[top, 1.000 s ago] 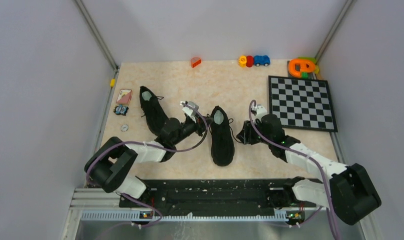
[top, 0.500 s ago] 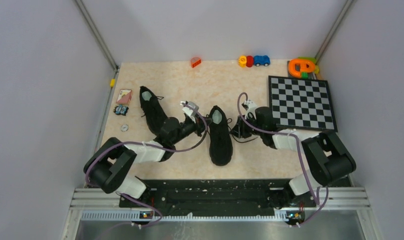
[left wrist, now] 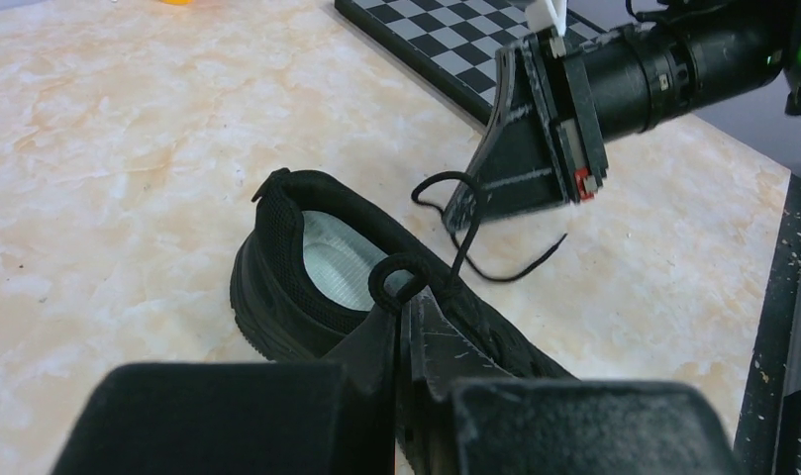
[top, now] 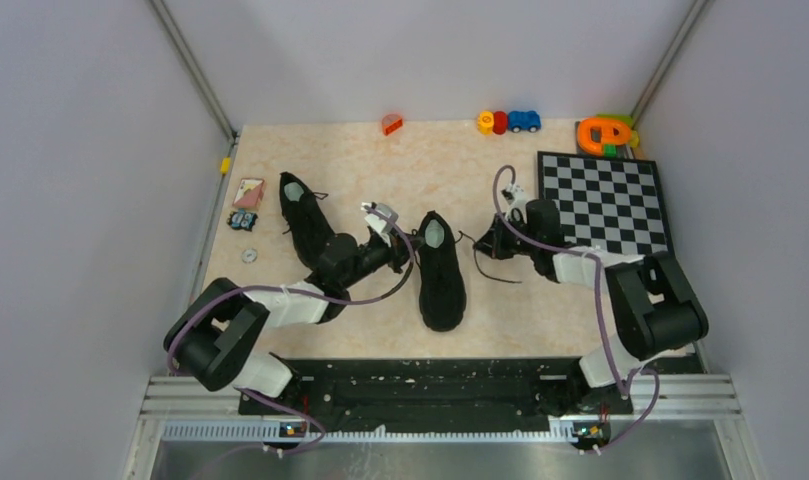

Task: Tie the shoes
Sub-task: Wrap the shoelace around the shoelace.

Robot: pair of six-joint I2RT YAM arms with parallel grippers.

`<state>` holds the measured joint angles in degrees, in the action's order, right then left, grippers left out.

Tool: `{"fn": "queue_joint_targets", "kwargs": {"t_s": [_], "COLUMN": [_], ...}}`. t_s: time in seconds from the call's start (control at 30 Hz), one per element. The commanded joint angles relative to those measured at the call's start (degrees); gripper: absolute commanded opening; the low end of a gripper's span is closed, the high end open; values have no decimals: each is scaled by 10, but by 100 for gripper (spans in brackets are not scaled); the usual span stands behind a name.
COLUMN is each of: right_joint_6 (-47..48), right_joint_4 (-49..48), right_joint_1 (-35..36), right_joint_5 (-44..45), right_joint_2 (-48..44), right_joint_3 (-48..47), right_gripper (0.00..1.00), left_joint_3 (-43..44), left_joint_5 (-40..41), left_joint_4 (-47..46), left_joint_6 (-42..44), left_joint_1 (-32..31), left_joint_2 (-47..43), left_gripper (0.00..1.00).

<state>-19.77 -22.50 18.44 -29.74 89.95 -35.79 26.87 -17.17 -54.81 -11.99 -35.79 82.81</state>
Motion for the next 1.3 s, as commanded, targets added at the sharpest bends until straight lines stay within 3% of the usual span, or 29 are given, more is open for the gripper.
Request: {"fn": "queue_joint_targets", "kwargs": {"t_s": [0.0,0.07,0.17,0.3,0.47,0.63,0.8,0.97,1.27], "right_joint_6": [16,32,48,31,-103,-388,-574,-646,-701], "right_joint_4": [135,174,208,247,200,88,78,-63,-156], "right_joint_1": [-44,-44,-44,-44,-44,-14,68,78,84], "right_joint_5": [173,264,331,340,300,284,404,381,379], "right_joint_2": [-71,-104,-122,-126,-188,-227,-217,-132,-11], "right_joint_3": [-48,-57,-78,-101,-49,46,59,76,63], "right_gripper": [0,0,0,36,61,64,64,63,63], "left_joint_3": [11,12,15,15,13,14,11,9,12], "left_joint_5": [-8,-8,-12,-15,-25,-35,-37,-33,-27], "left_joint_4": [0,2,4,4,4,0,-4,5,24], "left_joint_6": [13,14,16,19,28,34,35,46,64], "left_joint_1": [3,3,3,3,3,4,3,3,4], "left_joint_2": [-26,-28,-27,-26,-23,-18,-17,-28,-37], "left_gripper": [0,0,0,0,0,0,0,0,0]}}
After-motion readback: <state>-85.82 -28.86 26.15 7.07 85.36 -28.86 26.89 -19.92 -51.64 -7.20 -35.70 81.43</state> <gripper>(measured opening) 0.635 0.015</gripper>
